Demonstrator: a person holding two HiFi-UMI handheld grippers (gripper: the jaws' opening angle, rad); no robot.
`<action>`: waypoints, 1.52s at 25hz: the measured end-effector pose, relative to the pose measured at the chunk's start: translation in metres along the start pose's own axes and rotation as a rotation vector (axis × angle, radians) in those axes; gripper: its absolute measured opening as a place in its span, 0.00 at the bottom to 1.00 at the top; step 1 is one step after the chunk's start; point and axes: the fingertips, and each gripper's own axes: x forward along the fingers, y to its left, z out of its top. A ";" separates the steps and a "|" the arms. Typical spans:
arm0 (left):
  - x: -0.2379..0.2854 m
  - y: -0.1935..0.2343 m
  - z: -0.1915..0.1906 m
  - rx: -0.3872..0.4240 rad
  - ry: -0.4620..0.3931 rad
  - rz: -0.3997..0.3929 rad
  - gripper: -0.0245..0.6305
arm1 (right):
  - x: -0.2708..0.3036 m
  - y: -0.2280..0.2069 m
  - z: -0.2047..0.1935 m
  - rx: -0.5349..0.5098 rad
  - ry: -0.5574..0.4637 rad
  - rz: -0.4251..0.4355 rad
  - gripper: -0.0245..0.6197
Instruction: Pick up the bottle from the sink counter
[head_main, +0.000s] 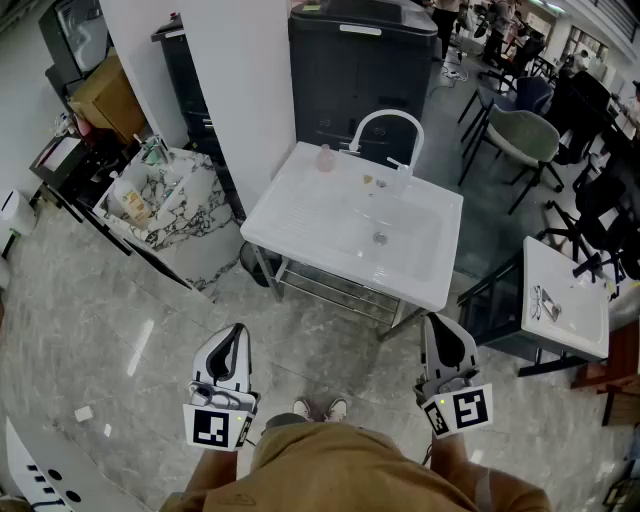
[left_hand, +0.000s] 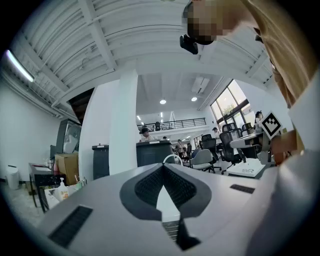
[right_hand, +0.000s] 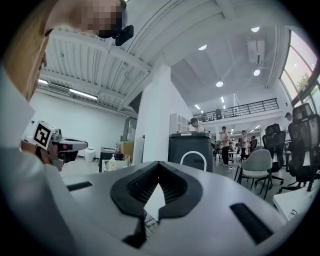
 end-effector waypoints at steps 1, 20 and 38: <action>0.001 -0.003 0.000 0.000 -0.002 -0.003 0.04 | -0.001 -0.001 0.001 -0.001 -0.001 0.000 0.04; 0.025 -0.027 -0.003 0.001 0.006 -0.001 0.04 | 0.003 -0.013 -0.012 -0.058 0.027 0.050 0.04; 0.035 -0.042 -0.014 0.020 0.024 0.058 0.04 | 0.011 -0.039 -0.028 -0.028 0.010 0.105 0.04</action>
